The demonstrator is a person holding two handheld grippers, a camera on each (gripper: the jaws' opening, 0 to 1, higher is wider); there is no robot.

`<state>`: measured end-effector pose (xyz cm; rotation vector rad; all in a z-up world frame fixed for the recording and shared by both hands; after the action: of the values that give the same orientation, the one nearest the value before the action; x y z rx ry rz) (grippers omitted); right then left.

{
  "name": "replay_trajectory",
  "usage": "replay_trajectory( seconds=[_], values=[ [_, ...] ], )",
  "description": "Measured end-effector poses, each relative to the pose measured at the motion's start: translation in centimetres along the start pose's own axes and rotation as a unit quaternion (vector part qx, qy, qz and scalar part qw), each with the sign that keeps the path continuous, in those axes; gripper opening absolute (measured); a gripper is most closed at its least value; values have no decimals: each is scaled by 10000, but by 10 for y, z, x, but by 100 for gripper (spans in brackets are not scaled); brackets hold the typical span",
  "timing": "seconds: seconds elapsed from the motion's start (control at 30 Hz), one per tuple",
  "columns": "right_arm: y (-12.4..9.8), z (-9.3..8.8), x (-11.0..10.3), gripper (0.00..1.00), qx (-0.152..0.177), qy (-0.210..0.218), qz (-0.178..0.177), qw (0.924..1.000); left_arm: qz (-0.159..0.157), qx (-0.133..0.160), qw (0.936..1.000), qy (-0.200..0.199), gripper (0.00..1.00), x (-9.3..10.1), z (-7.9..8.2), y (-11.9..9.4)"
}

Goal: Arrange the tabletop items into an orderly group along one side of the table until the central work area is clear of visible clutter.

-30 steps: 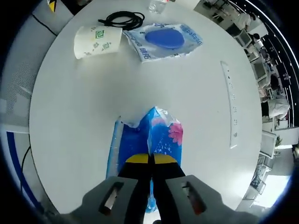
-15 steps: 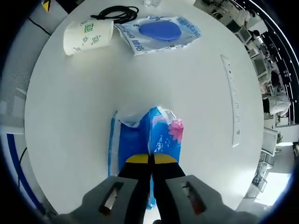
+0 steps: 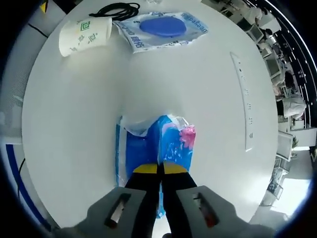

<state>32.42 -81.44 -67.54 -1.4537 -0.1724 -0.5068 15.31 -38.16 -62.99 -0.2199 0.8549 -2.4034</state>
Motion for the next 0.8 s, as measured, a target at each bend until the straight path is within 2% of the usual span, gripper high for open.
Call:
replay_trajectory(
  seconds=[0.07, 0.27, 0.33, 0.4, 0.5, 0.8],
  values=[
    [-1, -2, -1, 4, -71, 255, 106, 9996, 0, 16, 10000, 4, 89, 0, 1, 0],
    [-9, -4, 3, 13, -21, 511, -95, 9986, 13, 62, 10000, 11, 89, -1, 2, 0],
    [-3, -9, 12, 16, 20, 587, -145, 9982, 13, 90, 10000, 23, 89, 0, 3, -1],
    [1, -10, 18, 22, 132, 892, -201, 9957, 15, 121, 9999, 40, 89, 0, 4, -1],
    [-2, -8, 20, 31, 240, 897, -270, 9953, 20, 202, 9998, 32, 89, 0, 6, -2],
    [-13, -1, 23, 42, 461, 810, -412, 9948, 2, 411, 9991, 85, 92, 1, 11, -6]
  ],
)
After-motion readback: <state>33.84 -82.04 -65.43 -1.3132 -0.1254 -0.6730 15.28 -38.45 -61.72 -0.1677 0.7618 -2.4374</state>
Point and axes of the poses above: the point that each gripper's makers call its tool centre point, and the gripper's own axes: y roughly forward along the fingers, x roughly to its right, z roughly out of its top, the point moved 7 cm from there along -y, roughly backward along the fingers, and after that the axes turned 9 degrees about -z, right-handed, at the moved point
